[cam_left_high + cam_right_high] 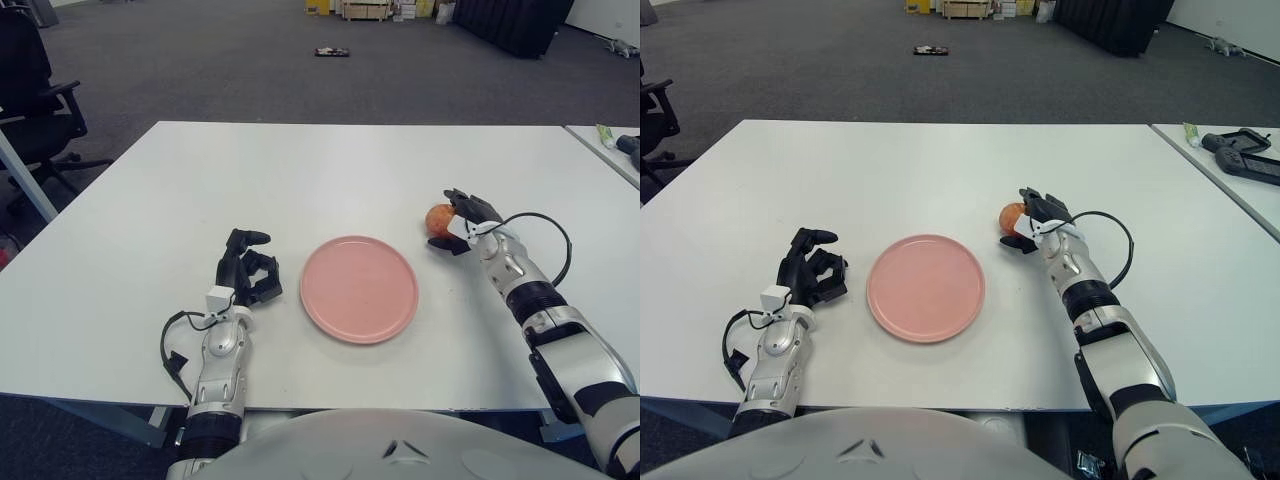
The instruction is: Put the apple into the plate.
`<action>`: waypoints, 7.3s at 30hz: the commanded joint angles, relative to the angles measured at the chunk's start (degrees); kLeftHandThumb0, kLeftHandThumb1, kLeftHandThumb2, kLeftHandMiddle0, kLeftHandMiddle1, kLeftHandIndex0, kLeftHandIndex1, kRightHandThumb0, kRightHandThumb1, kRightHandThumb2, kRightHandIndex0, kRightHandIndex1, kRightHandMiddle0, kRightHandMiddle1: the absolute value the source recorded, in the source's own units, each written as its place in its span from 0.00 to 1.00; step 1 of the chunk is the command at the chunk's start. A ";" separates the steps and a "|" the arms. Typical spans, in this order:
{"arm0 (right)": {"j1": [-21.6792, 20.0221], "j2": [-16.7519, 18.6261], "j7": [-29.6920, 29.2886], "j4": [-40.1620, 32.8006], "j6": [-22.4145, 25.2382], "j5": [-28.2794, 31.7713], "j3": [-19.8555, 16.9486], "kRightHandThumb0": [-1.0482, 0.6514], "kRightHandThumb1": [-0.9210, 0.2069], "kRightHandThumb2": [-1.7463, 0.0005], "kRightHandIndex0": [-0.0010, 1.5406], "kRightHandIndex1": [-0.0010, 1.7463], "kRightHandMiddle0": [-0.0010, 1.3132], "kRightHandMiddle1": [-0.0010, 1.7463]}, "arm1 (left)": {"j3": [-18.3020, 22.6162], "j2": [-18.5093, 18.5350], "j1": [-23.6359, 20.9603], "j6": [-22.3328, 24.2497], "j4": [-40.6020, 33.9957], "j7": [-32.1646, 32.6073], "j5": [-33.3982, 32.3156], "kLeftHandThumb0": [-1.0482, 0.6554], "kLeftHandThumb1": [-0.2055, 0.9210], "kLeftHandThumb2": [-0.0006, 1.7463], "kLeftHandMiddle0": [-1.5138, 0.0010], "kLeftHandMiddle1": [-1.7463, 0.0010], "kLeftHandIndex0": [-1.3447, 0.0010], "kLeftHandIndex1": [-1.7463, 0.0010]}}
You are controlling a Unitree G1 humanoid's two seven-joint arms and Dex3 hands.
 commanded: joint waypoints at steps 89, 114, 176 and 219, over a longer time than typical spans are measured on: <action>-0.54 -3.06 -11.54 -5.62 -3.82 -3.06 2.49 0.61 0.77 0.07 0.53 0.99 0.43 1.00 | 0.92 0.28 1.11 2.96 0.19 1.56 1.22 0.61 0.35 0.85 0.54 0.00 0.64 0.01; 11.64 -5.01 -10.11 -38.84 -1.83 -3.82 -5.56 0.62 0.77 0.08 0.54 0.97 0.44 1.00 | 0.92 0.24 1.31 2.69 0.14 1.73 1.47 0.61 0.37 0.83 0.55 0.00 0.65 0.01; 18.87 2.12 17.25 -49.51 -20.61 -12.26 17.20 0.61 0.82 0.04 0.56 1.00 0.47 1.00 | 1.08 0.36 -0.77 -2.35 6.28 3.21 2.79 0.61 0.31 0.87 0.53 0.00 0.60 0.02; 21.20 -0.70 11.32 -53.93 -21.82 -13.82 14.50 0.10 0.19 0.65 0.00 0.25 0.01 0.43 | 0.94 0.53 -0.89 -0.09 6.09 4.27 3.79 0.61 0.33 0.84 0.53 0.00 0.59 0.05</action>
